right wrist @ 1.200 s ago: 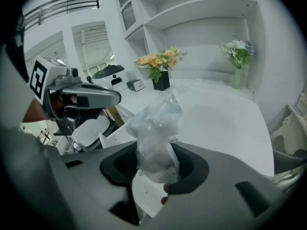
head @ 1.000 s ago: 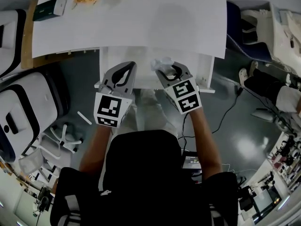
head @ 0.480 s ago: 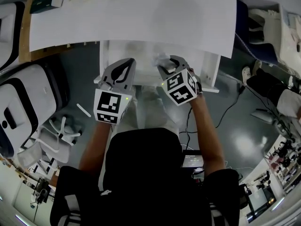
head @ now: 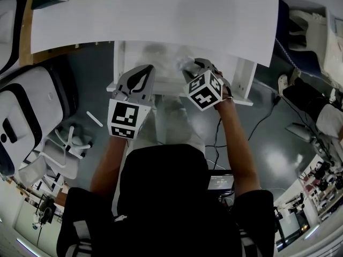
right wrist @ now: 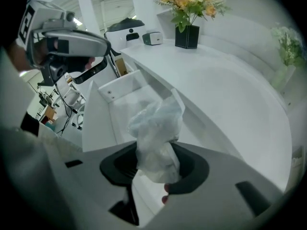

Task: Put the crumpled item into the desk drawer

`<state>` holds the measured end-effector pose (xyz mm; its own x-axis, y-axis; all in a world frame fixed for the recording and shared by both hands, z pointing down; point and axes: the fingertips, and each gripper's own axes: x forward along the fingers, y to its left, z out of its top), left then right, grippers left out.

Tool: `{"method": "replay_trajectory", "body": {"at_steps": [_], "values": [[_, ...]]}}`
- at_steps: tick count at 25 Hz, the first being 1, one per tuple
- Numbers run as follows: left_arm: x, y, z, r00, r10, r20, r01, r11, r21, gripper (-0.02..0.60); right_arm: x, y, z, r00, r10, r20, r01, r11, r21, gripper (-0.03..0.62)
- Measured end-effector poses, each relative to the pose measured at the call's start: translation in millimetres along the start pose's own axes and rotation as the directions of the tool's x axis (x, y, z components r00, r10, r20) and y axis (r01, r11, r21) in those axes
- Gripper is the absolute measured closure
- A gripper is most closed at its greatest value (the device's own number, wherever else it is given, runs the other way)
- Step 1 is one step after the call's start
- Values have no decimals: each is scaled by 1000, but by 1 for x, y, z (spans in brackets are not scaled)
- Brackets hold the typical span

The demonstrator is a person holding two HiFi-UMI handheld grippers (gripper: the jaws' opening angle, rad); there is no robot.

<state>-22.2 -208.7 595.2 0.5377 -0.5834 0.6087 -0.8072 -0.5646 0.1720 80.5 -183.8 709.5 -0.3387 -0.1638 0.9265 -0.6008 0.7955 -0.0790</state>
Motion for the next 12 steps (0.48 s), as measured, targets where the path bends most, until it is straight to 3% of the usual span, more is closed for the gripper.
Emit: {"method": "replay_trajectory", "body": {"at_steps": [12], "values": [[9,7,-17,999,-1,-37,0,1000,-11,575,33,-5,-15,996,10,-87,-13,999,-38,448]]}}
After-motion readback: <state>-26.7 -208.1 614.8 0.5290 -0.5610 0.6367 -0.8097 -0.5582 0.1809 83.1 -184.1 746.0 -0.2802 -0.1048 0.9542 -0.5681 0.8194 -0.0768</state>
